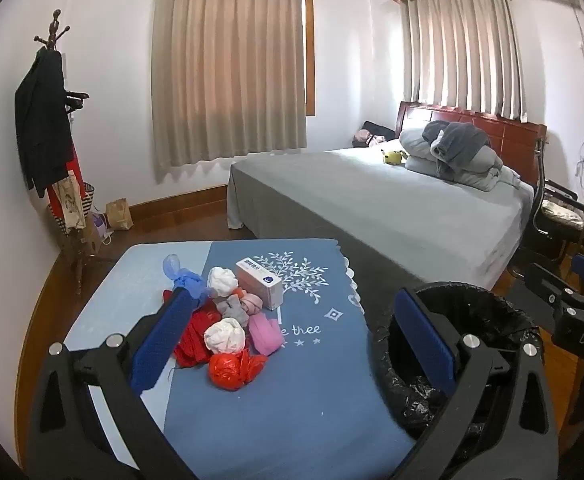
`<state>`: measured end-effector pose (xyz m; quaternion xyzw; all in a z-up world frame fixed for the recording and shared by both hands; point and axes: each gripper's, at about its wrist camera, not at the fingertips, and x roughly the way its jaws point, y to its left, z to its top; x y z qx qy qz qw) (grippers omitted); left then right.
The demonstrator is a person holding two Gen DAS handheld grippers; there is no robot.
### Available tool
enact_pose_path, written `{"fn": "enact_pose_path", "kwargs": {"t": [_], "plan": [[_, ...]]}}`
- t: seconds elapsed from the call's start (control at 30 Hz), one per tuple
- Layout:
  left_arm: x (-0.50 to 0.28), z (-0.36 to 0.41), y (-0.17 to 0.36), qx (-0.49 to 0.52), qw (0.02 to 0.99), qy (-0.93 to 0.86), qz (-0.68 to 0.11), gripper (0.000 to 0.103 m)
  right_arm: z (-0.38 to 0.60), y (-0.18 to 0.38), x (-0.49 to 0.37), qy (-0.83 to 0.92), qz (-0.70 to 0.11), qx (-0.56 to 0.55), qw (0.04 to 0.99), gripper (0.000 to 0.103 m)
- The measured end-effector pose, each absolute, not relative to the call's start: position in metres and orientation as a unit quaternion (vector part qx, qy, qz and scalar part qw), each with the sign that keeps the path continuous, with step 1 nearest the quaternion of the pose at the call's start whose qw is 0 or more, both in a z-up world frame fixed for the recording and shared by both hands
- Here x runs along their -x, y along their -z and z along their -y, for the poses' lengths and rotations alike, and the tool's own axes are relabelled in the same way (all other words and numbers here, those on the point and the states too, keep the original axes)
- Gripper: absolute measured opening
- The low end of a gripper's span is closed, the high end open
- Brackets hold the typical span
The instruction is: Collect trash
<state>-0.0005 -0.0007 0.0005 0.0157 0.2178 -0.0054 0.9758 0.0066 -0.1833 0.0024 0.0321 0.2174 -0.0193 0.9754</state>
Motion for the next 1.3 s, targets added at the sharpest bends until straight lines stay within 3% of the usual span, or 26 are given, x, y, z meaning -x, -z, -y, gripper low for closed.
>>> {"fn": "enact_pose_path", "kwargs": {"t": [1.3], "plan": [[0.001,0.0,-0.003,-0.015,0.977,0.004,-0.214,0.098,0.185,-0.002,-0.007,0.02,-0.222,-0.034,0.974,0.097]]}}
